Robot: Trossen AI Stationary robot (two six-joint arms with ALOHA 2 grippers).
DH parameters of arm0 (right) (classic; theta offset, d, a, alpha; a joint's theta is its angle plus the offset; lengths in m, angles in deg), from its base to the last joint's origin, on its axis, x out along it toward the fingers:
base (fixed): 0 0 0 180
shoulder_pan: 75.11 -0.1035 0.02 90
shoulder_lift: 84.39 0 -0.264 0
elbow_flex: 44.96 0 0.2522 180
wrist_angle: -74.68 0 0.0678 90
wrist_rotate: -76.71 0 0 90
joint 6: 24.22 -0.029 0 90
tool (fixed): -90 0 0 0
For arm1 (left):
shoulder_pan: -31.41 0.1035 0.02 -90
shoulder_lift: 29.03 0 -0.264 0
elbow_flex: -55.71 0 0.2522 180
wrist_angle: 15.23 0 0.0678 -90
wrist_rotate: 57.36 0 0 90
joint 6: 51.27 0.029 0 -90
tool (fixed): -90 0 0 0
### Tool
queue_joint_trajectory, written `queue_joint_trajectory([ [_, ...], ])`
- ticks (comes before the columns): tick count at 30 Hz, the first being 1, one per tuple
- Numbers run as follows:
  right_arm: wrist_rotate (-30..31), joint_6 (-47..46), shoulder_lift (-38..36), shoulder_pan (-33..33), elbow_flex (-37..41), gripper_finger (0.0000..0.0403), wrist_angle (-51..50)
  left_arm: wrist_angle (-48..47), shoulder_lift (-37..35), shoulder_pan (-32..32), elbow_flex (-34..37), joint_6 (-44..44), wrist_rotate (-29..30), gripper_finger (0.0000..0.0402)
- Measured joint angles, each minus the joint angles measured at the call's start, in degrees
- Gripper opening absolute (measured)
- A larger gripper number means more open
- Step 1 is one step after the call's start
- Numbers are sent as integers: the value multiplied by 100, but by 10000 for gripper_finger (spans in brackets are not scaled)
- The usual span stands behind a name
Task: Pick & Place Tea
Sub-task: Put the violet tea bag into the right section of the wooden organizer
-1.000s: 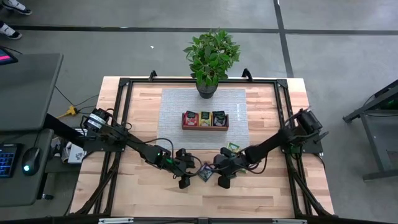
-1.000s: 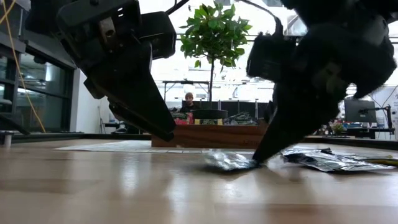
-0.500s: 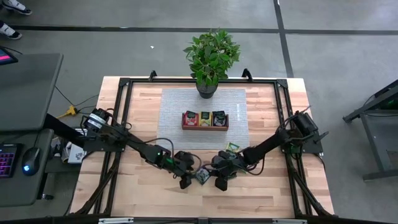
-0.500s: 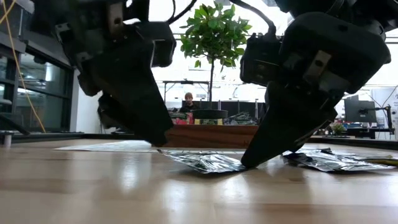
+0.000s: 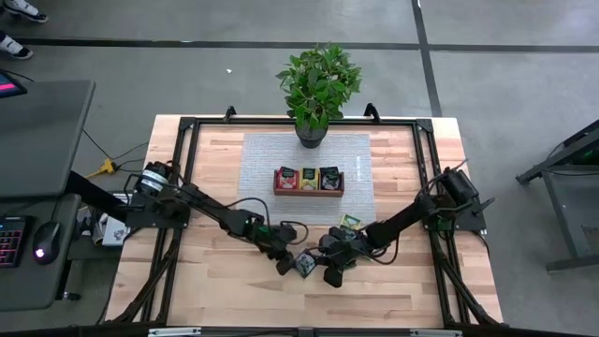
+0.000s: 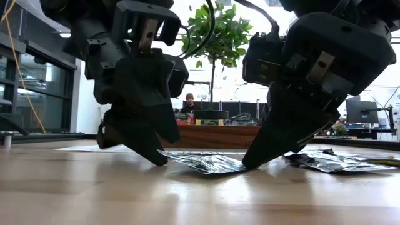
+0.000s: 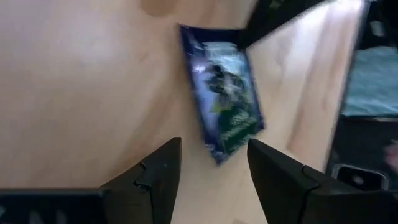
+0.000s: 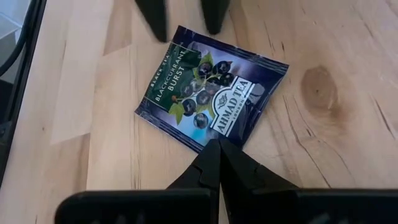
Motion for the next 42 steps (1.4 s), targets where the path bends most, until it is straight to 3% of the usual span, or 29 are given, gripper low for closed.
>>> queue_joint_trajectory([
  [6, 53, 17, 0, 0, 1, 0, 23, 680, 234, -27, -2, -189, -486, 184],
  [12, 68, 52, 2, 0, 5, 0, 53, 771, 371, -28, -46, -253, -360, 168],
  [21, 72, 63, 2, 2, 5, 0, 75, 812, 382, -26, -42, -112, -269, 13],
  [31, -31, 346, -100, 15, 14, 0, 213, 803, 389, -24, -35, 668, -270, 1],
  [42, -596, 1101, -910, 20, 21, 14, -172, 449, 367, -24, -33, 1660, -245, 0],
])
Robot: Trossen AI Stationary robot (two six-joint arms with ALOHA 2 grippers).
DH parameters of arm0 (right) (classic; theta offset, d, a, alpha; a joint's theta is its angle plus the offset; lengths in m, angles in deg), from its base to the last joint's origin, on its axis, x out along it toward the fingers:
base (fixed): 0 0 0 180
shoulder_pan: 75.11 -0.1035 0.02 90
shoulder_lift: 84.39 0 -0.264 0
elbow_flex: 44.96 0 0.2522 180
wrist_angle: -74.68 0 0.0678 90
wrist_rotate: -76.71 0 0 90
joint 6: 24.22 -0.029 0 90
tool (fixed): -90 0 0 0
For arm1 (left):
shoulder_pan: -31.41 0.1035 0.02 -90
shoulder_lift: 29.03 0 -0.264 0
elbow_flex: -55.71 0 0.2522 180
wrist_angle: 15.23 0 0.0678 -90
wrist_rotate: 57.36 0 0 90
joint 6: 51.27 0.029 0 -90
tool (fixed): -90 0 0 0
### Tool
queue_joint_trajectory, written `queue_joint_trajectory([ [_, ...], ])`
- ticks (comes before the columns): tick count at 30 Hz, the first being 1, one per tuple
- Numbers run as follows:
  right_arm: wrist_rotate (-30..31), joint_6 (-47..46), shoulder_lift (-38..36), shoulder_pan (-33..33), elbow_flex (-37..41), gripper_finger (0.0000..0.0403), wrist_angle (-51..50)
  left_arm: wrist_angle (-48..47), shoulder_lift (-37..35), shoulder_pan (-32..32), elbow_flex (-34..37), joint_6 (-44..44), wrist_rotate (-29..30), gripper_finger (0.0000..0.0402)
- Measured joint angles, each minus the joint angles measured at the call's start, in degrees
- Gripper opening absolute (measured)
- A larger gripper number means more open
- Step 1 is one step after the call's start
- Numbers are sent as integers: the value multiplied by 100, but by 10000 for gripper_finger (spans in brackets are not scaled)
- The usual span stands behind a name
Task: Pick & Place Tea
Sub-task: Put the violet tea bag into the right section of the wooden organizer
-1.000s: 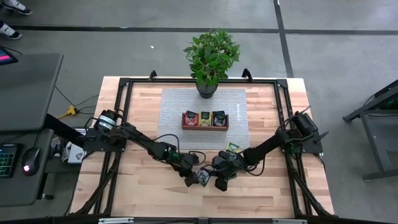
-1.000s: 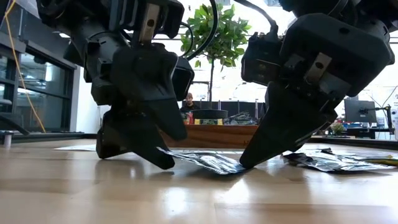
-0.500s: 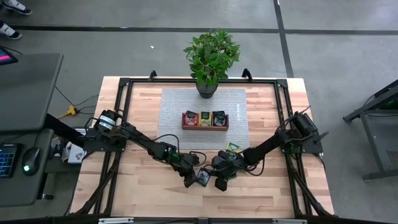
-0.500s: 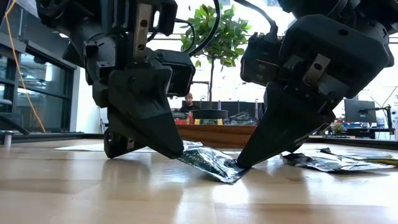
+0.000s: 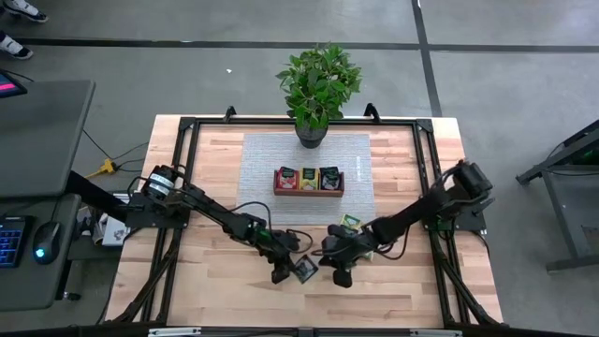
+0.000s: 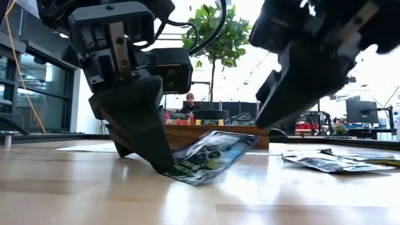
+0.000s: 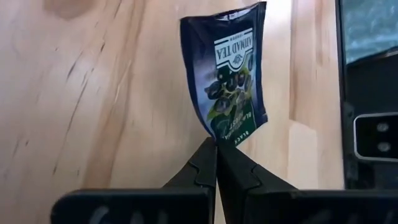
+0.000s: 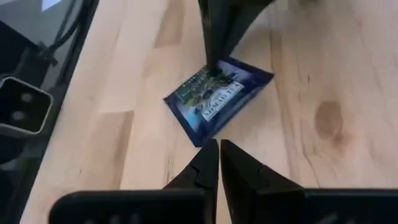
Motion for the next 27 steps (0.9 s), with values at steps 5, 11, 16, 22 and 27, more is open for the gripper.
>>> queue_joint_trajectory([
  [5, -2, -191, -375, 148, -4, 29, -22, -558, 2, 7, -253, 572, -23, 0],
  [11, -611, -618, -526, 568, -5, 72, 25, -2760, 22, 39, -1332, 1843, 297, 0],
  [16, -1110, -647, -611, 782, -7, 123, 55, -4671, 22, 44, -2464, 2936, 1009, 0],
  [22, -1179, -612, -618, 949, -11, 181, 108, -5332, 9, 86, -3100, 3558, 1341, 0],
  [27, -1157, -669, -618, 1055, -11, 205, 179, -5348, 9, 125, -3182, 3576, 1433, 0],
])
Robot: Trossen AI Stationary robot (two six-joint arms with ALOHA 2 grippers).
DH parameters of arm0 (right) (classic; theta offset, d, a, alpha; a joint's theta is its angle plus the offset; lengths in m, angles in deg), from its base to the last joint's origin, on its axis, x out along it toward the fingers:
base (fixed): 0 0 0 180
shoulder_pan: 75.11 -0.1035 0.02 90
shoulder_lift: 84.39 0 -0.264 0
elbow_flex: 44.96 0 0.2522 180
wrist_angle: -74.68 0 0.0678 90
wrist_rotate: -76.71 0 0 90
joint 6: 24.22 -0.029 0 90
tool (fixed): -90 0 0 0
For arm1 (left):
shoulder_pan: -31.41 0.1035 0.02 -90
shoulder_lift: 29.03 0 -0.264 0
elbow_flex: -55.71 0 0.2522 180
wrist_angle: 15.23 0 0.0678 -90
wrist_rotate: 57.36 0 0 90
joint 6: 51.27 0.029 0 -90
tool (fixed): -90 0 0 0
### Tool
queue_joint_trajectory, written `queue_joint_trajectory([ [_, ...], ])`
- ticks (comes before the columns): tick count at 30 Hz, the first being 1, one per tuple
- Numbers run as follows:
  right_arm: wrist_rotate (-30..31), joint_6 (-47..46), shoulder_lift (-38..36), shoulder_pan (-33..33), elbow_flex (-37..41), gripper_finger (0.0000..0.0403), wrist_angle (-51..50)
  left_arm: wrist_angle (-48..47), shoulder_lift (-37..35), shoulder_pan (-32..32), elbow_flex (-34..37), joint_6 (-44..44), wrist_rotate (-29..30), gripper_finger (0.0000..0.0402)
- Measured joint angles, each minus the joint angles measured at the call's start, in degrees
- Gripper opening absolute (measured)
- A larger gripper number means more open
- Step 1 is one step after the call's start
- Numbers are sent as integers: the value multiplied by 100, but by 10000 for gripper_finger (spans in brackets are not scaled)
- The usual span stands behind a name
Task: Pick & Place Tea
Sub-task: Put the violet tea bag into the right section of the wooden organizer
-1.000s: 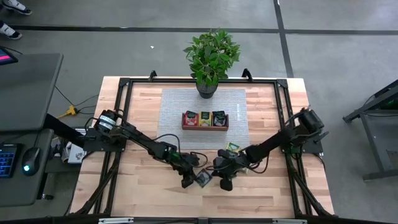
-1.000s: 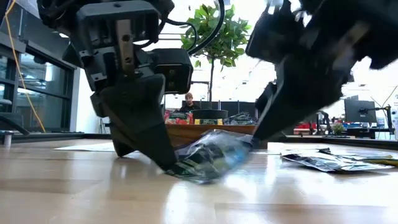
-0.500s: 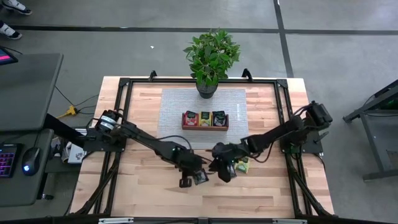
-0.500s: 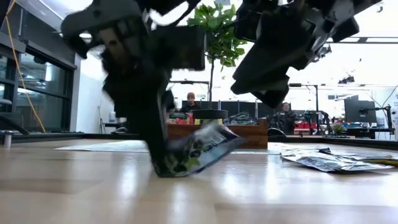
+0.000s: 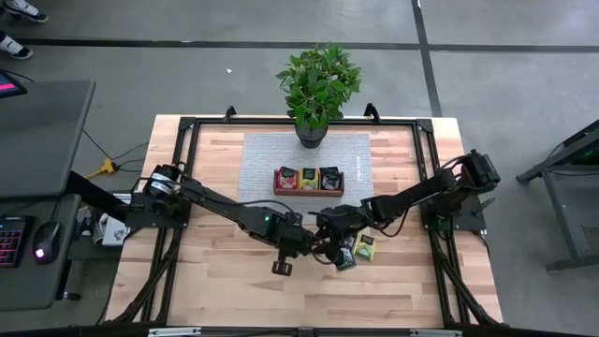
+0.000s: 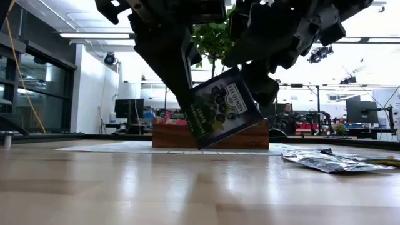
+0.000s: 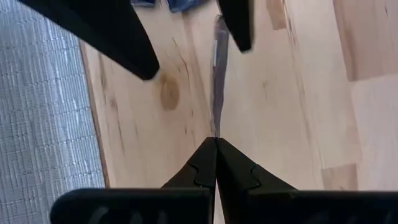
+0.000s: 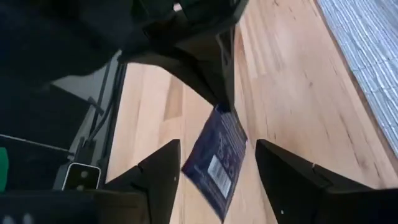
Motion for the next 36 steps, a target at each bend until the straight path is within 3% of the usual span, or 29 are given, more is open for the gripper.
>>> queue_joint_trajectory([
  [6, -210, 13, 0, -65, -4, 206, 181, 18, 0, 113, -2, 0, -23, 0],
  [14, -68, 216, 0, -137, -7, 178, 17, 69, 0, 181, -2, 4, -129, 0],
  [20, -34, 431, 0, -135, -9, 122, -185, 131, 0, 181, -2, 22, -129, 0],
  [28, -12, 712, 0, -135, -9, 17, -323, 130, -4, 179, -2, 66, -140, 0],
  [36, 457, 827, -4, -161, -11, 5, -471, -117, -10, 177, -12, 176, 38, 1],
])
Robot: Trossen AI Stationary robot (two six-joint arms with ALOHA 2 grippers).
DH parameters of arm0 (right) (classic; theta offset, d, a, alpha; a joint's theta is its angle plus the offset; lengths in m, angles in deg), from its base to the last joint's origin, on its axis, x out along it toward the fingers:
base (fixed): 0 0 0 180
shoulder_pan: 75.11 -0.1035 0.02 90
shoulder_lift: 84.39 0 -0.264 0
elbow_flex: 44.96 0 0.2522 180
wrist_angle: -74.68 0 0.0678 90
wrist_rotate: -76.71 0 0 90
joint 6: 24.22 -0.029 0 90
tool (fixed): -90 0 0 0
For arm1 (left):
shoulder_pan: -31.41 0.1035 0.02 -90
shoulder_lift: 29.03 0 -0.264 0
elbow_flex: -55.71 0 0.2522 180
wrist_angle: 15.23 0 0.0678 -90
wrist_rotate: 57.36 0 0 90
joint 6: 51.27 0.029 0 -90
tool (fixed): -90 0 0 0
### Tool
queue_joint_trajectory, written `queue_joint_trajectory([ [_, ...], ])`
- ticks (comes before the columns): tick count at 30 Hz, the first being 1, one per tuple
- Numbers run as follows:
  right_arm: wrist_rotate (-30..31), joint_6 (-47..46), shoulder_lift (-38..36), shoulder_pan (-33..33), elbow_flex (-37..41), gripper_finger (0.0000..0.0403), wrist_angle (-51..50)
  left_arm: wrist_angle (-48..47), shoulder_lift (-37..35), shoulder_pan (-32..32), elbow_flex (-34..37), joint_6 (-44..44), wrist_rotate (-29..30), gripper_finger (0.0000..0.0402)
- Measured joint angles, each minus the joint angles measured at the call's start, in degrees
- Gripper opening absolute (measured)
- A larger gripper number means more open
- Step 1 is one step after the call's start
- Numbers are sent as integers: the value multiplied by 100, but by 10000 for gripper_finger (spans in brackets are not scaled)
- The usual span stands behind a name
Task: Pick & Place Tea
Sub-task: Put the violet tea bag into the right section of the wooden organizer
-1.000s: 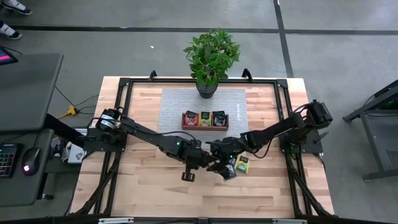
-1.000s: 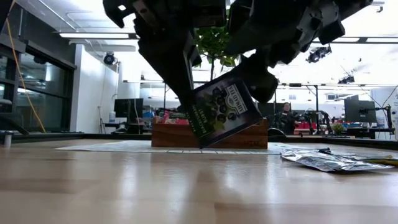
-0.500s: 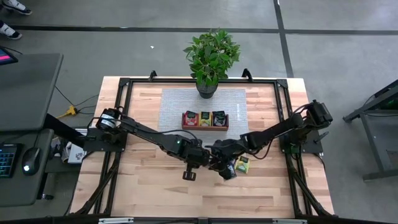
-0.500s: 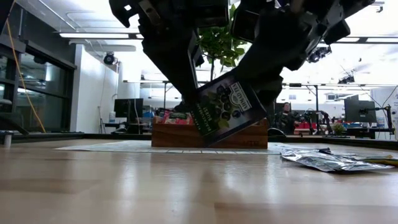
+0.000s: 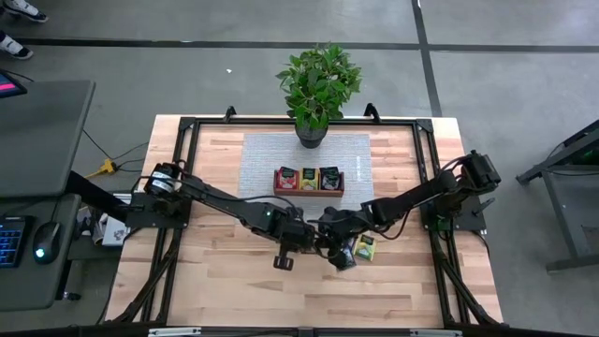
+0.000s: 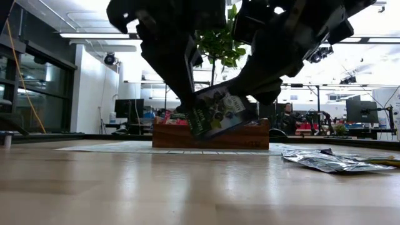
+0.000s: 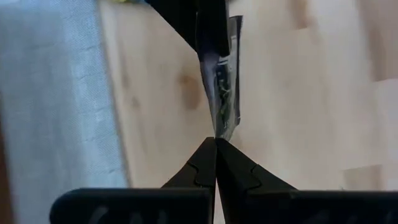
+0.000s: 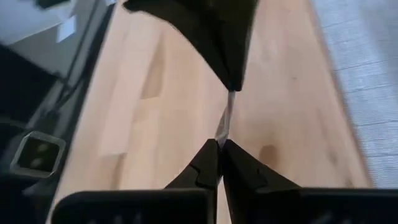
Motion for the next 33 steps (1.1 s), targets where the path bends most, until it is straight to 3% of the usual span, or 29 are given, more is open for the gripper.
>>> queue_joint_trajectory([
  [15, 1118, -268, -73, -367, 3, 1, -149, -1723, -524, -2, 9, -583, 1213, 1],
  [18, 1627, -269, -364, -522, 4, 1, -179, -2013, -690, -57, 65, -895, 1595, 1],
  [23, 2966, -145, -1225, -797, 4, 1, -921, -1993, -1326, -163, 414, -1388, 2083, 1],
  [29, 3883, 374, -2147, -1043, 148, 0, -911, -364, -2255, -157, 1329, -1408, 2246, 1],
  [33, 4234, 819, -2755, -1158, 835, 0, 584, 1429, -2795, -151, 2074, -1192, 2195, 1],
])
